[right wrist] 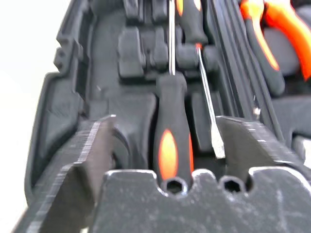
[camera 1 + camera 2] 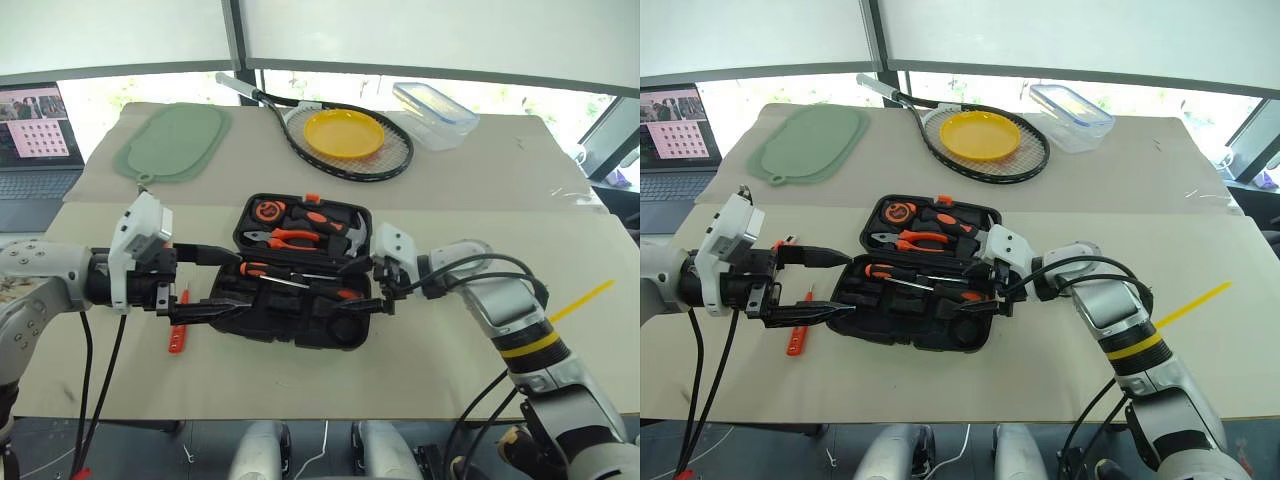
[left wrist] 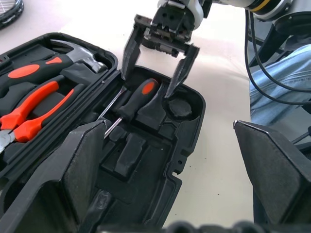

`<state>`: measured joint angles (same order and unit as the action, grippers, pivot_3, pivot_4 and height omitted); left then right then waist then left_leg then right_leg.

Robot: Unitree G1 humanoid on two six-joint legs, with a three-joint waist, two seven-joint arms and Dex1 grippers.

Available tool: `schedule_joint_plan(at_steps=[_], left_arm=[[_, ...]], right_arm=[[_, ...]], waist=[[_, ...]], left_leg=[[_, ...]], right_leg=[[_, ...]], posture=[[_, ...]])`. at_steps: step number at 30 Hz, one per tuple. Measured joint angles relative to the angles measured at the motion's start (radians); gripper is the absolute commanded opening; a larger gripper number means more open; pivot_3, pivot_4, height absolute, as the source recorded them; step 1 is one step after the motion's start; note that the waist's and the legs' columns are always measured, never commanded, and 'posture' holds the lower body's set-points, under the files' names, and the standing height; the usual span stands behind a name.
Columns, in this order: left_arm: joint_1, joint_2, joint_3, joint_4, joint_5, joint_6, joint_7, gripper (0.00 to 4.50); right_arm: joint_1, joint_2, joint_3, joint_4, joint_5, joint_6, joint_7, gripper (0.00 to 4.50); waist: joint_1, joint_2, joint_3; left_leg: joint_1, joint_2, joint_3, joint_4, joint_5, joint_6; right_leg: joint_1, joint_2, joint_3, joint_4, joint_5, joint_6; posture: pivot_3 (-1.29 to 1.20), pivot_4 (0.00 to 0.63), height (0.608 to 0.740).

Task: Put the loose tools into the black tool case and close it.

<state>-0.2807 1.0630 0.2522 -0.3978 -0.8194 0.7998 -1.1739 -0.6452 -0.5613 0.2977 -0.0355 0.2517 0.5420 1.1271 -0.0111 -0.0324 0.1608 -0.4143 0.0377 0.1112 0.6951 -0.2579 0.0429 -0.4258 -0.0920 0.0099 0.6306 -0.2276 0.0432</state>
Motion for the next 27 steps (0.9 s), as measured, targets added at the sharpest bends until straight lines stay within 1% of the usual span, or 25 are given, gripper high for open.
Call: schedule_joint_plan(at_steps=[1, 4, 7, 8, 9, 10, 14, 16, 21, 27], left_arm=[[-0.001, -0.002, 0.0, 0.004, 0.005, -0.008, 0.0, 4.5], [-0.002, -0.009, -0.008, 0.012, 0.016, -0.023, 0.001, 4.5], [-0.002, -0.014, -0.026, 0.014, 0.028, -0.034, 0.001, 4.5], [-0.002, -0.014, -0.027, 0.017, 0.029, -0.034, 0.001, 4.5], [-0.002, -0.014, -0.027, 0.018, 0.029, -0.034, 0.0, 4.5], [-0.002, -0.014, -0.027, 0.018, 0.03, -0.035, -0.001, 4.5], [-0.002, -0.014, -0.027, 0.018, 0.033, -0.036, -0.007, 4.5], [-0.002, -0.014, -0.027, 0.018, 0.036, -0.036, -0.009, 4.5], [-0.001, -0.014, -0.027, 0.019, 0.041, -0.036, -0.014, 4.5], [-0.001, -0.014, -0.027, 0.019, 0.051, -0.036, -0.016, 4.5]], right_arm=[[-0.001, 0.004, -0.012, -0.009, 0.007, 0.012, -0.016, 4.28], [-0.006, 0.052, -0.042, -0.01, 0.006, 0.018, -0.072, 3.43], [-0.009, 0.08, -0.038, 0.014, 0.003, 0.023, -0.108, 2.28], [-0.009, 0.084, -0.036, 0.019, 0.0, 0.023, -0.111, 1.94], [-0.009, 0.089, -0.034, 0.024, -0.004, 0.024, -0.118, 1.7], [-0.009, 0.099, -0.032, 0.03, -0.008, 0.024, -0.128, 1.31], [-0.008, 0.128, -0.009, 0.048, -0.024, 0.024, -0.148, 0.05], [-0.008, 0.147, 0.011, 0.048, -0.031, 0.029, -0.151, 0.05], [-0.002, 0.148, 0.074, 0.041, -0.065, 0.031, -0.15, 0.05], [-0.019, 0.121, 0.145, 0.027, -0.158, -0.039, -0.149, 0.05]], waist=[[0.0, 0.0, 0.0], [-0.001, 0.0, 0.0], [0.0, 0.0, 0.0], [0.0, 0.0, 0.0], [0.0, 0.0, 0.0], [0.0, 0.0, 0.0], [-0.002, 0.0, 0.0], [-0.002, 0.0, 0.0], [-0.001, 0.0, 0.0], [-0.001, 0.0, 0.0]], left_leg=[[0.0, 0.0, 0.0, 0.0, 0.0, 0.0], [0.0, 0.0, 0.0, 0.0, 0.0, 0.0], [0.0, 0.0, 0.001, 0.0, 0.0, -0.001], [0.0, 0.0, 0.001, 0.0, 0.0, -0.001], [0.0, 0.0, 0.001, 0.0, 0.0, -0.001], [0.0, 0.0, 0.001, 0.0, 0.0, -0.001], [0.0, 0.0, 0.001, 0.0, 0.0, -0.001], [0.0, 0.0, 0.001, 0.0, 0.0, -0.001], [0.0, 0.0, 0.001, 0.0, 0.0, -0.001], [0.002, 0.0, 0.001, 0.0, 0.0, -0.001]], right_leg=[[0.0, 0.0, 0.0, 0.0, 0.0, 0.0], [0.0, 0.0, 0.0, 0.0, 0.0, 0.0], [0.0, 0.0, 0.0, 0.0, 0.0, 0.0], [0.0, 0.0, 0.0, 0.0, 0.0, 0.0], [0.0, 0.0, 0.0, 0.0, 0.0, 0.0], [0.0, 0.0, 0.0, 0.0, 0.0, 0.0], [0.0, 0.0, 0.0, 0.0, 0.0, 0.0], [0.0, 0.0, 0.0, 0.0, 0.0, 0.0], [0.0, 0.0, 0.0, 0.0, 0.0, 0.0], [0.001, 0.0, 0.0, 0.001, 0.0, 0.0]], posture=[[0.0, 0.15, 0.738], [0.0, 0.15, 0.738], [0.0, 0.15, 0.738], [0.0, 0.15, 0.738], [0.0, 0.15, 0.738], [0.0, 0.15, 0.738], [0.0, 0.15, 0.738], [0.0, 0.15, 0.738], [0.0, 0.15, 0.738], [0.0, 0.15, 0.738]])
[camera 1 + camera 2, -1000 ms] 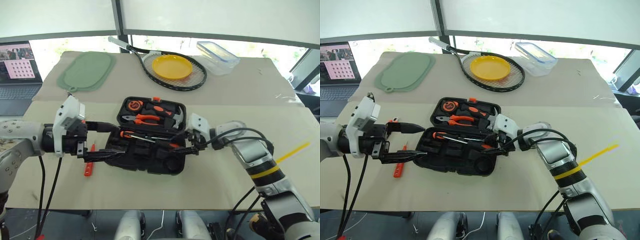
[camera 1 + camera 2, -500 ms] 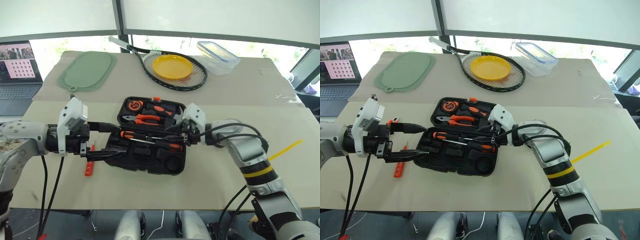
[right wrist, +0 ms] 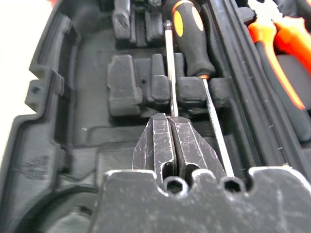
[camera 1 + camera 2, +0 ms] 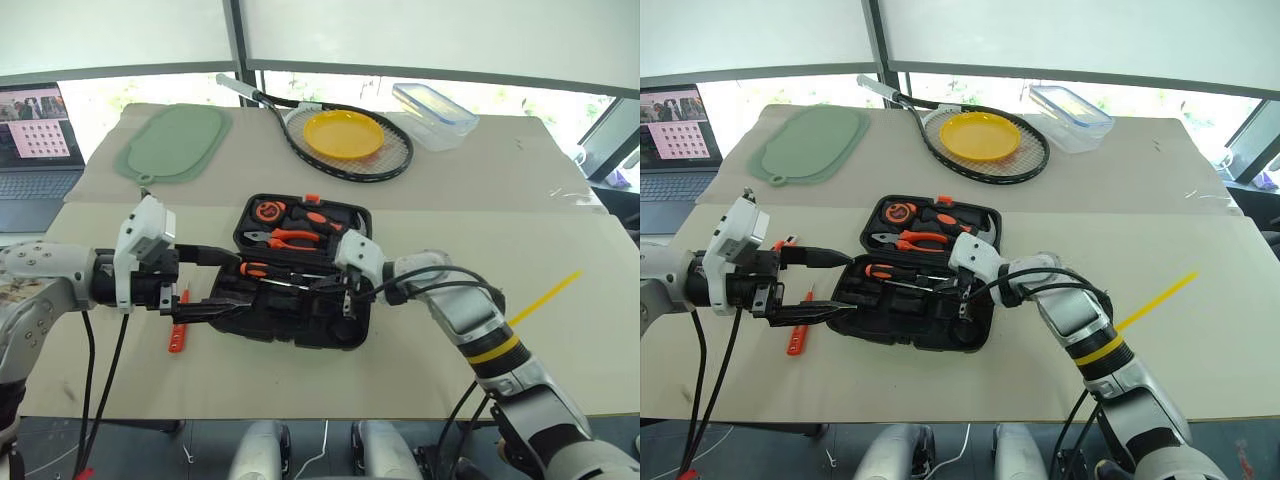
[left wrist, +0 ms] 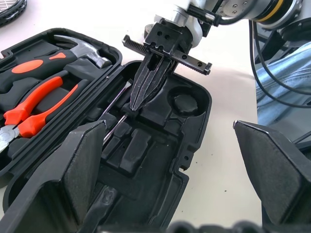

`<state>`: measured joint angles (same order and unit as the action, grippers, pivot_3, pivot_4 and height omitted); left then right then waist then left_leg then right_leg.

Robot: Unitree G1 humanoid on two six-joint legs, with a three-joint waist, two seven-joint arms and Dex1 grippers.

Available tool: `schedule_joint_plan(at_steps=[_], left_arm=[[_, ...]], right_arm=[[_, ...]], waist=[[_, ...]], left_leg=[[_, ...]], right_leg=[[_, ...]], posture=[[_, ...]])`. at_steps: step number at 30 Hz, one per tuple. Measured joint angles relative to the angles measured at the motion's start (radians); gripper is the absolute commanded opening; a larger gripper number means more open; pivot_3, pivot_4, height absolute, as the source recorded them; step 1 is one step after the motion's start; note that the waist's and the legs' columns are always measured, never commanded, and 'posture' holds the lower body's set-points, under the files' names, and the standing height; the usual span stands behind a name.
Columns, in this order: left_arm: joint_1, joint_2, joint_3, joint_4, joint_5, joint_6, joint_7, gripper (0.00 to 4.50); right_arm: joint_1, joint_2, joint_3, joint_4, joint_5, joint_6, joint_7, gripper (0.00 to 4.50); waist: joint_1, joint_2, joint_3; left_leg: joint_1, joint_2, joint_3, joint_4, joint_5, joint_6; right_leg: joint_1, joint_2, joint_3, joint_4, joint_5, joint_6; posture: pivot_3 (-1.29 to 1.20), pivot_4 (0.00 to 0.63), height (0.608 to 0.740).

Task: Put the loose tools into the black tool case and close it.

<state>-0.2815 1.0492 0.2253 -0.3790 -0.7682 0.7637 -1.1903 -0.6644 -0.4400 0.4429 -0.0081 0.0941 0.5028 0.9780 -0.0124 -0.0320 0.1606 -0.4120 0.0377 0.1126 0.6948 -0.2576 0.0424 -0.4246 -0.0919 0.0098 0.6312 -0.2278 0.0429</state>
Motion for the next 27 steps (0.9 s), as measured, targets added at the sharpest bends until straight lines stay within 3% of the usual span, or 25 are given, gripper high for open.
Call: schedule_joint_plan(at_steps=[7, 11, 12, 13, 15, 16, 18, 20, 24, 27], left_arm=[[0.0, -0.005, -0.009, 0.0, 0.019, -0.006, 0.0, 4.5], [0.019, -0.018, -0.007, 0.0, 0.021, -0.019, 0.015, 4.5], [0.026, -0.019, -0.006, 0.0, 0.021, -0.019, 0.023, 4.5], [0.04, -0.027, 0.003, -0.002, 0.021, -0.019, 0.043, 4.5], [0.086, -0.05, 0.045, -0.005, 0.026, -0.016, 0.099, 4.5], [0.11, -0.057, 0.065, -0.003, 0.032, -0.008, 0.13, 4.5], [0.182, -0.076, 0.136, -0.028, 0.034, 0.015, 0.191, 4.5], [0.328, -0.116, 0.266, -0.074, 0.048, 0.048, 0.264, 4.5], [0.56, -0.2, 0.451, -0.154, 0.077, 0.073, 0.332, 4.5], [0.804, -0.314, 0.624, -0.183, 0.119, 0.112, 0.373, 4.5]], right_arm=[[-0.017, 0.006, 0.012, -0.009, -0.03, 0.005, 0.002, 0.05], [-0.018, 0.026, -0.084, -0.073, 0.102, 0.14, 0.024, 0.05], [-0.023, 0.027, -0.111, -0.092, 0.13, 0.165, 0.024, 0.59], [-0.034, 0.019, -0.154, -0.119, 0.174, 0.202, 0.031, 0.74], [-0.048, -0.034, -0.232, -0.174, 0.254, 0.253, 0.064, 1.57], [-0.059, -0.07, -0.278, -0.191, 0.286, 0.274, 0.078, 1.7], [-0.051, -0.139, -0.333, -0.235, 0.346, 0.285, 0.128, 2.41], [-0.003, -0.24, -0.391, -0.269, 0.409, 0.285, 0.216, 3.14], [0.033, -0.336, -0.434, -0.286, 0.473, 0.277, 0.305, 4.49], [0.075, -0.417, -0.485, -0.291, 0.511, 0.269, 0.366, 4.49]], waist=[[-0.001, 0.0, 0.0], [0.0, 0.0, 0.0], [0.0, 0.0, 0.0], [0.0, 0.0, 0.0], [0.003, 0.0, 0.0], [0.004, 0.0, 0.0], [0.002, 0.0, 0.0], [0.0, 0.0, 0.0], [-0.011, 0.0, 0.0], [-0.014, 0.0, 0.001]], left_leg=[[0.003, 0.001, 0.0, 0.0, 0.0, 0.0], [0.0, 0.001, -0.001, 0.0, 0.0, 0.0], [0.0, 0.001, -0.001, 0.0, 0.0, 0.0], [0.0, 0.001, -0.001, 0.0, 0.0, 0.0], [-0.001, 0.002, -0.002, 0.0, -0.001, 0.001], [-0.001, 0.003, -0.002, 0.0, -0.001, 0.001], [0.0, 0.004, -0.001, -0.001, -0.001, 0.002], [0.0, 0.005, -0.002, -0.002, -0.003, 0.001], [0.001, 0.007, 0.0, -0.002, -0.004, 0.0], [0.005, 0.009, 0.0, -0.002, -0.008, -0.001]], right_leg=[[0.001, 0.0, 0.0, 0.002, 0.0, -0.001], [0.0, 0.0, 0.0, 0.001, 0.0, -0.001], [-0.001, 0.0, 0.0, 0.001, 0.0, -0.001], [-0.001, 0.0, 0.0, 0.001, 0.0, -0.001], [-0.001, -0.001, 0.0, 0.0, 0.0, -0.001], [0.0, 0.0, -0.001, -0.001, 0.0, -0.001], [-0.001, -0.001, 0.0, -0.002, 0.0, -0.001], [0.0, 0.0, -0.001, -0.003, 0.0, -0.001], [-0.002, 0.001, 0.0, -0.003, -0.001, -0.004], [0.001, 0.0, -0.002, -0.002, -0.004, -0.006]], posture=[[0.0, 0.15, 0.738], [0.0, 0.15, 0.738], [0.0, 0.15, 0.738], [0.0, 0.15, 0.738], [0.0, 0.15, 0.738], [0.0, 0.15, 0.738], [0.0, 0.15, 0.738], [0.0, 0.15, 0.738], [0.0, 0.15, 0.738], [0.0, 0.15, 0.738]])
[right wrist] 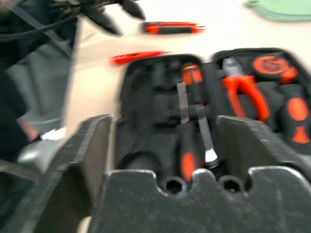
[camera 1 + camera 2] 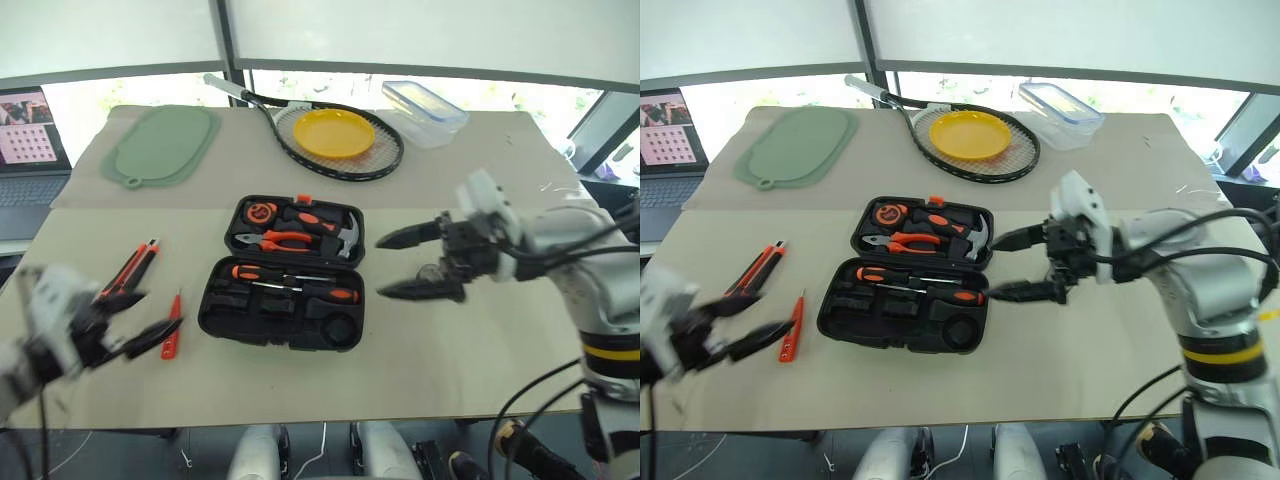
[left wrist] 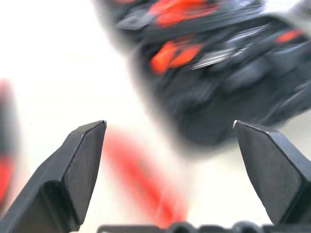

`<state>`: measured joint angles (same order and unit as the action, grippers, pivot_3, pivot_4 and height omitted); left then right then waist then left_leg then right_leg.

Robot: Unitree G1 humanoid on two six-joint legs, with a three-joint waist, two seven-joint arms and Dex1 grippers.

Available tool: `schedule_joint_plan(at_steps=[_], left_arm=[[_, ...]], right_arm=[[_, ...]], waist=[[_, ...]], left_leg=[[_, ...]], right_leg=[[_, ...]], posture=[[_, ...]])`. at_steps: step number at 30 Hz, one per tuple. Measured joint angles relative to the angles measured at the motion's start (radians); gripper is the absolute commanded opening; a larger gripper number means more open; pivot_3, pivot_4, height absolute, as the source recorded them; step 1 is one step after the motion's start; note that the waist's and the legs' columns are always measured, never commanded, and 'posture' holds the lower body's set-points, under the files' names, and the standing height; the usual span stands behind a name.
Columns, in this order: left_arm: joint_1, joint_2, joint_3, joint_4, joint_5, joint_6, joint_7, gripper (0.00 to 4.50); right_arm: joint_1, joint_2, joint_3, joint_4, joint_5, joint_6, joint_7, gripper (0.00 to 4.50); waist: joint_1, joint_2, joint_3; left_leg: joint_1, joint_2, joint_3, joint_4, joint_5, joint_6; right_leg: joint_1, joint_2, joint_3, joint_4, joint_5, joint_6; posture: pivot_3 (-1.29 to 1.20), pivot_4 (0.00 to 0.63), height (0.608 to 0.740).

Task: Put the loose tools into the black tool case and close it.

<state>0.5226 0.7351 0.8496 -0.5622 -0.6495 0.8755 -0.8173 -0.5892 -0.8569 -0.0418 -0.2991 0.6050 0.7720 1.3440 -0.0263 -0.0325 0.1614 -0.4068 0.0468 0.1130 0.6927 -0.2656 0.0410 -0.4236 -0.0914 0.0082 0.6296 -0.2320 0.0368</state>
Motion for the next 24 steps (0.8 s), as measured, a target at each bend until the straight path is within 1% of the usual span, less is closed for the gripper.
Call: schedule_joint_plan(at_steps=[2, 4, 7, 9, 10, 12, 13, 15, 16, 17, 18, 20, 24], left_arm=[[0.053, -0.027, 0.043, -0.021, 0.001, 0.02, 0.018, 4.5], [0.074, -0.033, 0.061, -0.059, -0.007, 0.031, 0.036, 4.5], [0.032, -0.019, 0.052, -0.108, -0.066, 0.137, 0.098, 4.5], [-0.051, 0.024, 0.022, -0.132, -0.125, 0.244, 0.155, 4.5], [-0.121, 0.052, 0.004, -0.134, -0.158, 0.31, 0.189, 4.5], [-0.255, 0.09, -0.03, -0.128, -0.201, 0.439, 0.252, 4.5], [-0.357, 0.11, -0.062, -0.116, -0.214, 0.535, 0.296, 4.5], [-0.488, 0.143, -0.134, -0.075, -0.217, 0.66, 0.364, 4.5], [-0.543, 0.18, -0.206, -0.03, -0.219, 0.703, 0.419, 4.5], [-0.559, 0.194, -0.233, -0.01, -0.219, 0.718, 0.444, 4.5], [-0.598, 0.214, -0.285, 0.046, -0.241, 0.729, 0.492, 4.5], [-0.65, 0.239, -0.336, 0.118, -0.278, 0.735, 0.539, 4.5], [-0.77, 0.319, -0.453, 0.271, -0.393, 0.735, 0.64, 4.5]], right_arm=[[0.002, -0.007, -0.012, 0.0, 0.011, -0.005, 0.005, 4.49], [0.003, -0.007, -0.011, -0.002, 0.024, -0.006, 0.005, 4.49], [0.008, -0.009, -0.011, -0.005, 0.035, -0.009, 0.002, 4.49], [0.012, -0.009, -0.011, -0.01, 0.037, -0.024, -0.003, 4.49], [0.018, -0.011, -0.011, -0.015, 0.037, -0.032, -0.007, 4.49], [0.036, -0.011, -0.012, -0.027, 0.037, -0.043, -0.019, 4.49], [0.053, -0.009, -0.012, -0.038, 0.038, -0.045, -0.029, 4.49], [0.085, -0.004, -0.015, -0.063, 0.045, -0.046, -0.045, 4.49], [0.115, -0.002, -0.019, -0.084, 0.048, -0.046, -0.059, 4.49], [0.125, 0.0, -0.018, -0.093, 0.049, -0.046, -0.065, 4.49], [0.149, 0.001, -0.026, -0.108, 0.054, -0.046, -0.083, 4.49], [0.171, 0.008, -0.032, -0.127, 0.067, -0.046, -0.105, 4.49], [0.226, 0.02, -0.058, -0.174, 0.085, -0.046, -0.161, 4.49]], waist=[[0.01, 0.0, 0.0], [0.025, 0.0, 0.0], [0.041, 0.0, 0.0], [0.043, 0.0, 0.0], [0.044, 0.0, -0.001], [0.042, 0.0, -0.001], [0.04, 0.0, -0.001], [0.035, 0.0, -0.001], [0.03, -0.001, -0.001], [0.024, -0.001, -0.001], [0.02, -0.001, -0.001], [0.017, -0.001, 0.0], [0.018, -0.001, 0.0]], left_leg=[[0.002, 0.001, 0.0, 0.0, 0.0, -0.001], [0.002, 0.001, -0.002, 0.001, 0.001, -0.002], [0.003, 0.0, -0.002, 0.001, -0.003, -0.009], [0.002, 0.0, -0.002, 0.002, -0.002, -0.008], [0.002, 0.0, -0.002, 0.002, 0.002, -0.001], [0.002, 0.0, -0.002, 0.002, 0.002, -0.001], [0.002, -0.001, -0.002, 0.002, 0.003, -0.001], [0.001, -0.001, -0.002, 0.001, 0.003, -0.002], [0.001, -0.001, -0.002, 0.0, 0.003, -0.002], [0.001, -0.001, -0.001, 0.0, 0.003, -0.002], [0.001, -0.001, -0.001, -0.001, 0.003, -0.003], [0.0, -0.001, -0.002, -0.001, 0.003, -0.003], [0.001, -0.001, -0.001, -0.001, 0.003, -0.003]], right_leg=[[0.001, 0.0, -0.001, 0.001, -0.001, -0.002], [-0.001, 0.0, -0.002, 0.0, -0.005, -0.009], [0.0, -0.002, -0.002, 0.0, -0.004, -0.009], [0.0, -0.001, -0.002, 0.0, -0.004, -0.008], [0.002, -0.001, -0.001, 0.002, -0.001, -0.004], [0.002, 0.0, -0.001, 0.002, 0.001, -0.001], [0.002, 0.001, -0.001, 0.003, 0.001, -0.001], [0.001, 0.001, 0.0, 0.003, 0.001, -0.001], [0.001, 0.002, 0.001, 0.003, 0.001, -0.001], [0.0, 0.002, 0.001, 0.003, 0.001, -0.001], [0.0, 0.002, 0.002, 0.003, 0.001, -0.001], [-0.001, 0.002, 0.001, 0.003, 0.001, -0.001], [0.0, 0.001, 0.0, 0.003, 0.001, -0.001]], posture=[[0.0, 0.15, 0.738], [0.0, 0.15, 0.738], [0.0, 0.15, 0.738], [0.0, 0.15, 0.738], [0.0, 0.15, 0.738], [0.0, 0.15, 0.738], [0.0, 0.15, 0.738], [0.0, 0.15, 0.738], [0.0, 0.15, 0.738], [0.0, 0.15, 0.738], [0.0, 0.15, 0.738], [0.0, 0.15, 0.738], [0.0, 0.15, 0.738]])
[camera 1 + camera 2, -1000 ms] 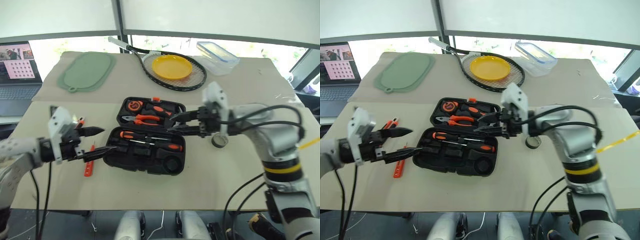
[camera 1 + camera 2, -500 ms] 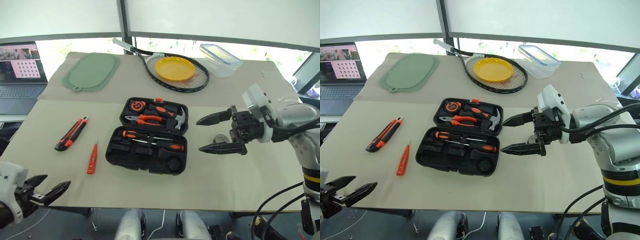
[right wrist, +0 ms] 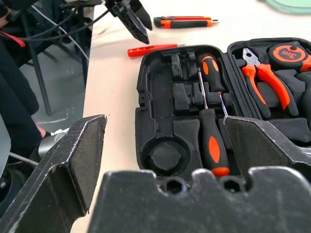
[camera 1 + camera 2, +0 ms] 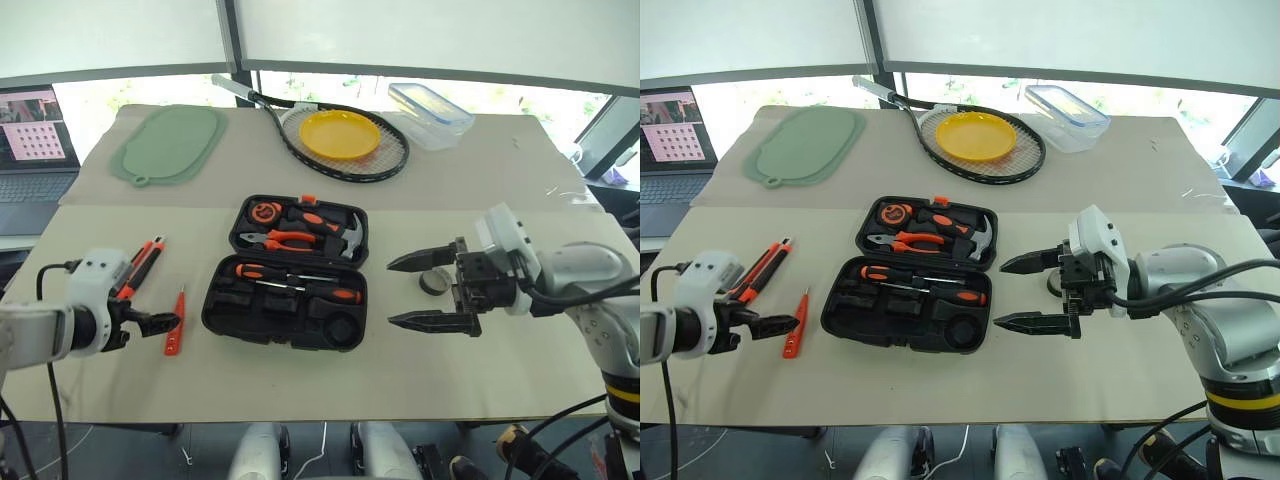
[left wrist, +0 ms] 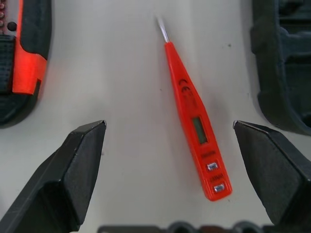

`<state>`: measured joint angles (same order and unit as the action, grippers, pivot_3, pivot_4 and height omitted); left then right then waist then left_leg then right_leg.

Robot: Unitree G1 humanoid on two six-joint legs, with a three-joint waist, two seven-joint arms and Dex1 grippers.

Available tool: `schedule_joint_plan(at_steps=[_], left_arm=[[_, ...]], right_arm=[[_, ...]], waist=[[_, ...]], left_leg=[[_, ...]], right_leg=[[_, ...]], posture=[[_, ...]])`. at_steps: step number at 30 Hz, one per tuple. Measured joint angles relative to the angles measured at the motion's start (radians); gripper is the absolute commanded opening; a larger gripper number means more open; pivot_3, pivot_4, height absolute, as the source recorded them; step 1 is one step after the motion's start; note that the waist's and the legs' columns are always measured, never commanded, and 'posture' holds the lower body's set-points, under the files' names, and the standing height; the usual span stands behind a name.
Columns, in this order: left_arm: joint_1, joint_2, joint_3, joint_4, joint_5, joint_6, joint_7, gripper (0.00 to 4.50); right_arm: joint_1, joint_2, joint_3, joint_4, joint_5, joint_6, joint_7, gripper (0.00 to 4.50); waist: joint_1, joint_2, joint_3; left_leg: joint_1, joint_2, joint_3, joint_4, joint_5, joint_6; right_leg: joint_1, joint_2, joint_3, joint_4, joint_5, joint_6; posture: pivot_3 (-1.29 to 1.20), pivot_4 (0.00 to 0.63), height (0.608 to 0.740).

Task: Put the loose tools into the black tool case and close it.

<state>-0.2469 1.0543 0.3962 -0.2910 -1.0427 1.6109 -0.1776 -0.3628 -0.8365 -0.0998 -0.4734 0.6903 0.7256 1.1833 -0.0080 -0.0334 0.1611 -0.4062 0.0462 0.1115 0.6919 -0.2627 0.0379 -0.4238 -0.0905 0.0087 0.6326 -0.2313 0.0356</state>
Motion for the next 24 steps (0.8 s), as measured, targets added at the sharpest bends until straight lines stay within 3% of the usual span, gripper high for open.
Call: schedule_joint_plan(at_steps=[6, 12, 16, 24], left_arm=[[-0.09, 0.071, -0.175, 0.146, -0.248, 0.0, 0.111, 4.5], [-0.192, 0.107, -0.335, 0.212, -0.371, 0.0, 0.211, 4.5], [-0.25, 0.104, -0.401, 0.265, -0.387, -0.002, 0.253, 3.48], [-0.292, 0.08, -0.46, 0.309, -0.382, -0.013, 0.309, 0.71]], right_arm=[[0.072, 0.022, -0.02, -0.065, 0.021, 0.0, -0.073, 4.49], [0.101, 0.027, -0.034, -0.113, 0.042, 0.0, -0.131, 4.49], [0.106, 0.026, -0.039, -0.123, 0.064, 0.0, -0.163, 4.5], [0.134, -0.002, -0.075, -0.151, 0.112, 0.001, -0.185, 4.5]], waist=[[0.001, 0.0, 0.0], [0.006, 0.0, 0.0], [0.014, 0.001, -0.001], [0.026, 0.005, -0.003]], left_leg=[[0.0, 0.0, 0.0, 0.0, 0.0, -0.001], [0.001, -0.001, 0.0, 0.0, 0.0, -0.001], [0.002, -0.002, 0.001, 0.0, 0.001, -0.001], [0.002, -0.004, 0.001, 0.0, 0.001, 0.0]], right_leg=[[0.0, 0.0, 0.0, 0.0, 0.0, 0.0], [0.0, 0.0, 0.0, 0.0, 0.0, 0.0], [0.001, 0.0, 0.0, 0.001, 0.0, 0.0], [0.002, -0.001, 0.001, 0.0, 0.0, 0.001]], posture=[[0.0, 0.15, 0.738], [0.0, 0.15, 0.738], [0.0, 0.15, 0.738], [0.0, 0.15, 0.738]])
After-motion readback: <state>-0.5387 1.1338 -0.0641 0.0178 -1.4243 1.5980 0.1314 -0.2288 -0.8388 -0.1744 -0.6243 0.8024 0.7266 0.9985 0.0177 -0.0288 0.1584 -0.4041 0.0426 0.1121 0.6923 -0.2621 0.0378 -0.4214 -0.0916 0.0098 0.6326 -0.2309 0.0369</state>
